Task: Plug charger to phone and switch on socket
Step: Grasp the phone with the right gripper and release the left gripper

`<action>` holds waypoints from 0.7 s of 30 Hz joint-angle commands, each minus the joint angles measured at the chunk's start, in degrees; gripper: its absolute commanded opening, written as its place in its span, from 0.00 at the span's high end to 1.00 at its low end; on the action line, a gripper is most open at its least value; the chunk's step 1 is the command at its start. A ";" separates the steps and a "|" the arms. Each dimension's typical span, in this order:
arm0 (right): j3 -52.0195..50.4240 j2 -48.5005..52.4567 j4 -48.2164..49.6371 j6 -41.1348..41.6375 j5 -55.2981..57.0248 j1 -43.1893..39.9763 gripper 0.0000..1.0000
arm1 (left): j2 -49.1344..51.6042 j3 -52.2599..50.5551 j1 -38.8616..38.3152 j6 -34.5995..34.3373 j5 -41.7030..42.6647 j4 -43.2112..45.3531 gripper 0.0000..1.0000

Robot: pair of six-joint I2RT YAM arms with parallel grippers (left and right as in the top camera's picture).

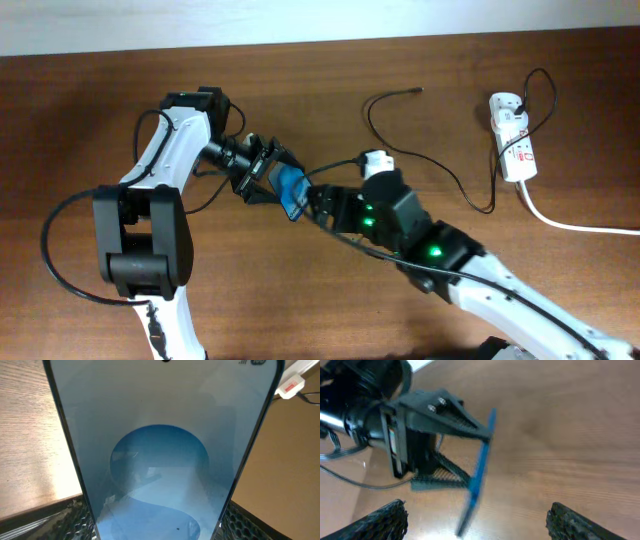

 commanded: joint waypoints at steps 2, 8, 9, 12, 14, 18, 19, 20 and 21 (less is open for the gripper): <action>0.87 7.41 6.93 0.87 2.84 2.82 0.14 | 0.28 1.22 -0.02 1.16 2.05 -0.11 0.36; 0.87 13.57 14.01 3.98 2.84 3.96 0.22 | 0.28 1.22 -0.02 1.16 2.05 -0.11 0.35; 0.87 14.12 14.40 4.96 2.86 3.96 0.23 | 0.28 1.22 -0.02 1.16 2.05 -0.11 0.35; 0.87 15.45 15.87 5.01 2.84 3.96 0.28 | 0.28 1.22 -0.02 1.16 2.05 -0.11 0.35; 0.87 16.11 17.55 4.98 2.89 3.96 0.30 | 0.28 1.22 -0.02 1.16 2.05 -0.11 0.34; 0.87 18.36 21.68 5.29 4.35 3.96 0.37 | 0.28 1.22 -0.02 1.16 2.05 -0.11 0.35; 0.87 18.47 21.86 6.12 4.39 3.96 0.39 | 0.28 1.22 -0.02 1.16 2.05 -0.11 0.35; 0.87 18.49 22.16 6.78 4.35 3.96 0.42 | 0.28 1.22 -0.02 1.16 2.05 -0.11 0.34; 0.87 18.49 22.53 7.21 4.37 3.96 0.44 | 0.28 1.22 -0.02 1.16 2.03 -0.11 0.34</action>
